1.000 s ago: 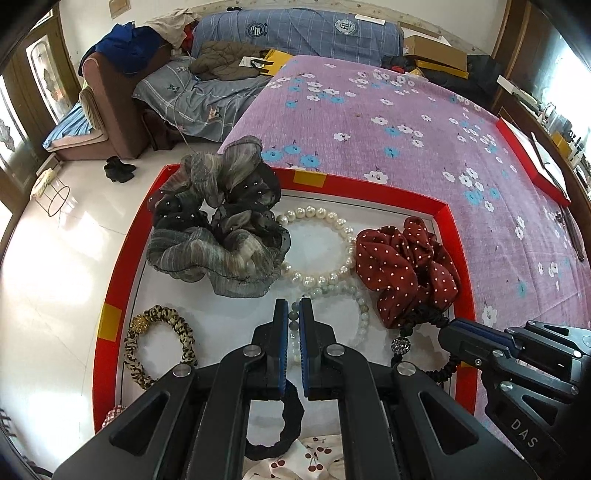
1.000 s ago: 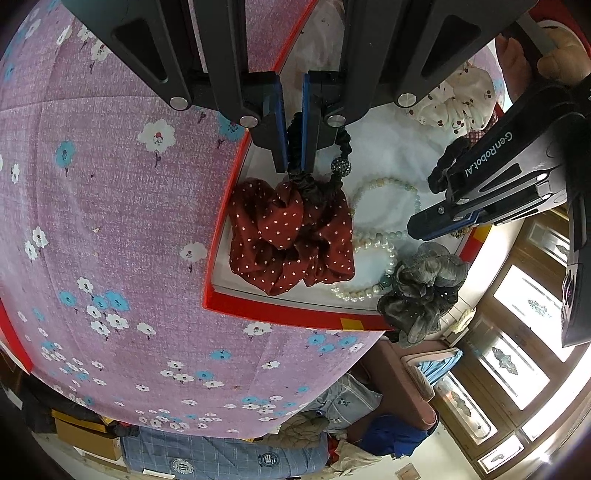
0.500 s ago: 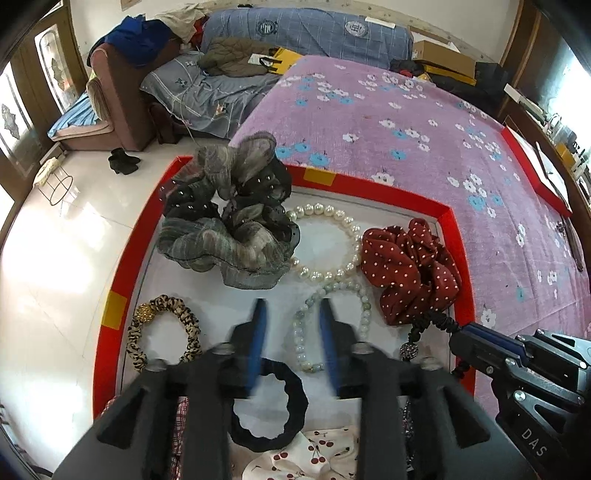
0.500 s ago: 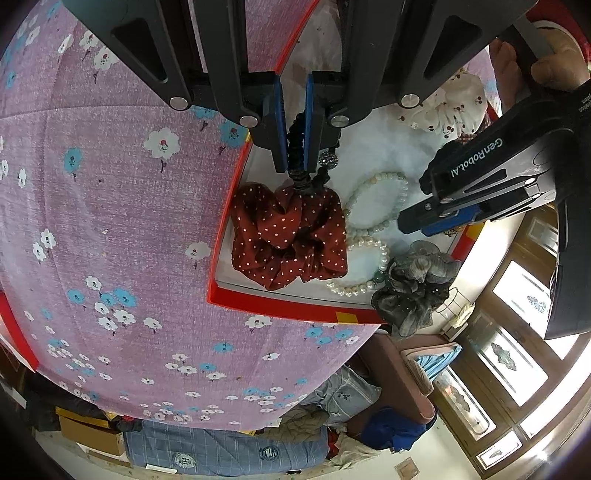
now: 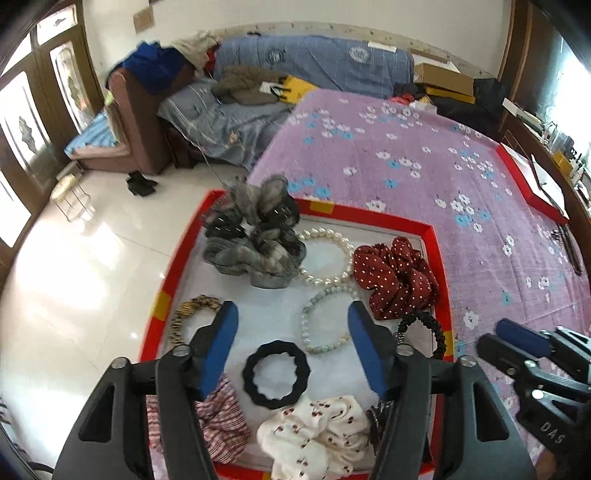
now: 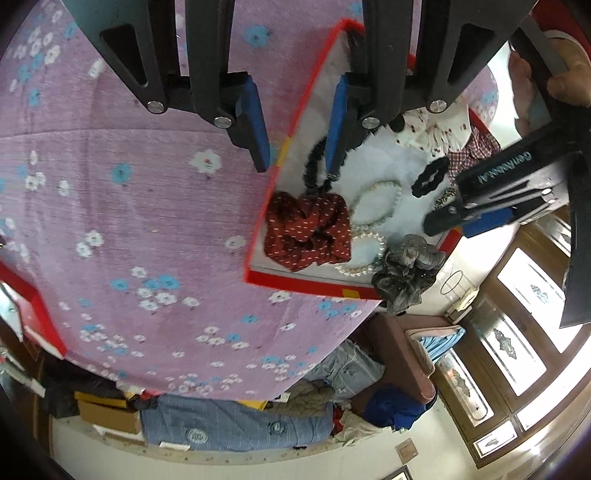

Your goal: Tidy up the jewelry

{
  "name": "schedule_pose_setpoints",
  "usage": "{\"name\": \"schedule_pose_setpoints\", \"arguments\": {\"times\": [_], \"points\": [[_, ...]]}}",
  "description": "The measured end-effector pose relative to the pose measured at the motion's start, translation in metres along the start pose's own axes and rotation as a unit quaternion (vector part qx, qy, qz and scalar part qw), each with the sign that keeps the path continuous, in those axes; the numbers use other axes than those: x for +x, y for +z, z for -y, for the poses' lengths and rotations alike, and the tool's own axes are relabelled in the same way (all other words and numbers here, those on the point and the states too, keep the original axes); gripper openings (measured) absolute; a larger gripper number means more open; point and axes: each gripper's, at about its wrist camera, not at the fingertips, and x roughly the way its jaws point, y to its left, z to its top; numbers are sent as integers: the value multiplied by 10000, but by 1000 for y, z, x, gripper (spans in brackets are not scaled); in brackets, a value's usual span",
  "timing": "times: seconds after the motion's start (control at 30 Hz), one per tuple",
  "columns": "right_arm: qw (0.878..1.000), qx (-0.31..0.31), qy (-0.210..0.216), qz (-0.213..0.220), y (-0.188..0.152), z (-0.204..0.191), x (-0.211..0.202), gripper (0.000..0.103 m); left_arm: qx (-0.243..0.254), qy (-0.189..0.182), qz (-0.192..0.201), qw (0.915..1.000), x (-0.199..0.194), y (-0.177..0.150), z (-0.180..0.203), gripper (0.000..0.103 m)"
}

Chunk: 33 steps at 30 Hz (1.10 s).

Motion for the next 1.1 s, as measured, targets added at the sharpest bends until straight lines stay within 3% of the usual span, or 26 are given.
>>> {"name": "schedule_pose_setpoints", "arguments": {"times": [0.17,0.27,0.33,0.53,0.57,0.67,0.87,1.1], "points": [[9994,42,-261,209,-15,7,-24,42,81,743,600,9954,-31,-4,4,81],[9988,61,-415,269,-23,11,-37,43,37,1326,1195,9839,-58,-5,6,91],[9982,46,-496,325,-29,12,-48,43,-11,1681,1588,9729,-78,-6,8,93],[9975,12,-572,403,-43,16,-76,47,-399,2723,2753,9211,-152,-17,14,101],[9975,0,-549,437,-46,16,-81,47,-493,2841,2914,9121,-165,-20,14,103],[9976,-43,-479,508,-49,19,-92,47,-787,2814,3220,9005,-199,-27,14,103],[9970,-217,-345,658,-58,23,-119,54,-1318,2198,3563,8986,-251,-41,21,103],[9955,-348,-247,850,-70,31,-142,63,-1418,1832,2952,9269,-262,-58,40,103]]}}
